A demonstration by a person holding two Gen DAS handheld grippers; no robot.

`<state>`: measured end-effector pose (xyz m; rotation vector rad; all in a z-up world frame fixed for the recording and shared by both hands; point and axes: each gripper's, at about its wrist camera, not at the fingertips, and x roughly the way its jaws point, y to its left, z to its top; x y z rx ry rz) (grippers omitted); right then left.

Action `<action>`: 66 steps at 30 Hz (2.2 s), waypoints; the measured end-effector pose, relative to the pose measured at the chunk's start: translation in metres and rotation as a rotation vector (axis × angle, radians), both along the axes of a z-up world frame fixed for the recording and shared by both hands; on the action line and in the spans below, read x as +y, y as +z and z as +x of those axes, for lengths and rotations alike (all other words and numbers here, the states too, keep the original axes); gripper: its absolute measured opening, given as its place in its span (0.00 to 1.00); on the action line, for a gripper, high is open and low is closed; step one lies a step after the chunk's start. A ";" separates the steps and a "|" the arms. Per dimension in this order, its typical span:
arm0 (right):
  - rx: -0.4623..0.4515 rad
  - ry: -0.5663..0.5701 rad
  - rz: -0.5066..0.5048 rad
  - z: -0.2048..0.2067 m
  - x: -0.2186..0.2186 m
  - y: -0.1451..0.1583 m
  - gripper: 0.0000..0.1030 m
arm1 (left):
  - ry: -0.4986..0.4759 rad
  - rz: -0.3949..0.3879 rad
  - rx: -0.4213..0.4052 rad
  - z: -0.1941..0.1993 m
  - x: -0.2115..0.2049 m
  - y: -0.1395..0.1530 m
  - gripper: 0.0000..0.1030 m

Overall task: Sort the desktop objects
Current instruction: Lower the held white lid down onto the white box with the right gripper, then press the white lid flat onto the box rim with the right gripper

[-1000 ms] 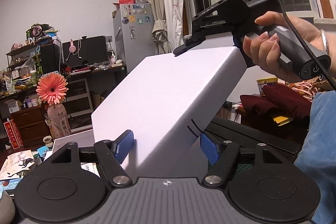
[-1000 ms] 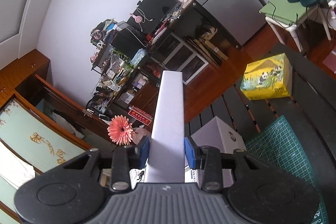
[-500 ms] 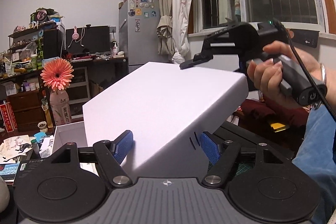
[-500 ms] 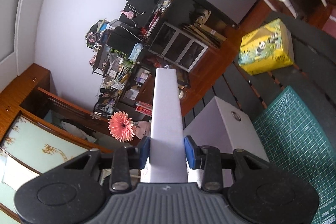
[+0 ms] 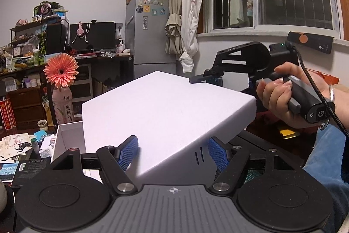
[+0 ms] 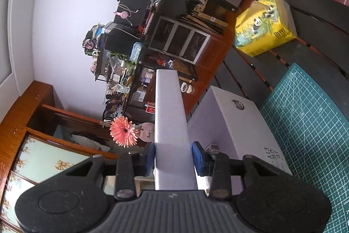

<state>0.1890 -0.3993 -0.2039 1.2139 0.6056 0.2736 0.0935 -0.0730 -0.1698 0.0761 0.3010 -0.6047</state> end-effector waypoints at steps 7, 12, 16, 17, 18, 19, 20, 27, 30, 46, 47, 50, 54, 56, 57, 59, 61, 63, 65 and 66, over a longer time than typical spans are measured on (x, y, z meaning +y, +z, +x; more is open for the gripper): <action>0.010 0.005 -0.006 0.004 0.001 -0.006 0.35 | 0.005 0.010 0.004 0.000 0.000 0.001 0.69; 0.022 0.005 0.013 0.005 0.000 -0.014 0.35 | 0.009 0.014 0.008 0.000 -0.001 0.000 0.69; 0.029 0.008 0.007 0.006 0.001 -0.015 0.36 | 0.013 0.017 0.008 0.001 0.000 -0.001 0.69; 0.032 0.008 0.007 0.007 0.002 -0.016 0.36 | 0.015 0.019 0.008 0.000 0.000 -0.001 0.69; 0.036 0.008 0.006 0.007 0.002 -0.017 0.36 | 0.017 0.023 0.007 0.000 -0.001 -0.001 0.69; 0.038 0.008 0.006 0.007 0.003 -0.018 0.36 | 0.019 0.026 0.007 0.000 -0.001 -0.001 0.69; 0.042 0.009 0.007 0.008 0.003 -0.019 0.36 | 0.020 0.027 0.007 0.000 -0.001 -0.001 0.69; 0.052 0.015 -0.002 0.011 0.005 -0.023 0.36 | 0.025 0.032 0.012 0.001 -0.001 -0.001 0.69; 0.057 0.017 -0.020 0.012 0.006 -0.024 0.37 | 0.025 0.035 0.015 0.001 -0.001 -0.002 0.69; 0.087 0.019 -0.033 0.016 0.006 -0.033 0.37 | 0.028 0.047 0.021 0.002 -0.004 -0.004 0.69; 0.089 0.020 -0.036 0.016 0.006 -0.033 0.37 | 0.028 0.047 0.023 0.001 -0.004 -0.004 0.69; 0.100 0.026 -0.050 0.017 0.008 -0.034 0.37 | 0.028 0.046 0.029 0.002 -0.005 -0.004 0.69; 0.098 0.033 -0.054 0.019 0.010 -0.036 0.36 | 0.026 0.049 0.033 0.001 -0.006 -0.004 0.69; 0.092 0.033 -0.049 0.019 0.010 -0.035 0.36 | 0.023 0.051 0.032 0.001 -0.007 -0.003 0.69; 0.090 0.034 -0.051 0.019 0.010 -0.034 0.36 | 0.022 0.050 0.033 0.000 -0.007 -0.003 0.69; 0.091 0.035 -0.057 0.018 0.010 -0.034 0.36 | 0.021 0.049 0.033 0.000 -0.007 -0.003 0.69; 0.093 0.035 -0.072 0.018 0.011 -0.032 0.36 | 0.021 0.048 0.033 0.000 -0.006 -0.004 0.69; 0.092 0.035 -0.092 0.018 0.012 -0.029 0.36 | 0.020 0.041 0.035 0.000 -0.006 -0.004 0.69; 0.088 0.031 -0.120 0.017 0.013 -0.024 0.36 | 0.019 0.029 0.040 0.001 -0.004 -0.005 0.69; 0.087 0.026 -0.135 0.016 0.013 -0.022 0.36 | 0.017 0.021 0.042 0.001 -0.004 -0.004 0.69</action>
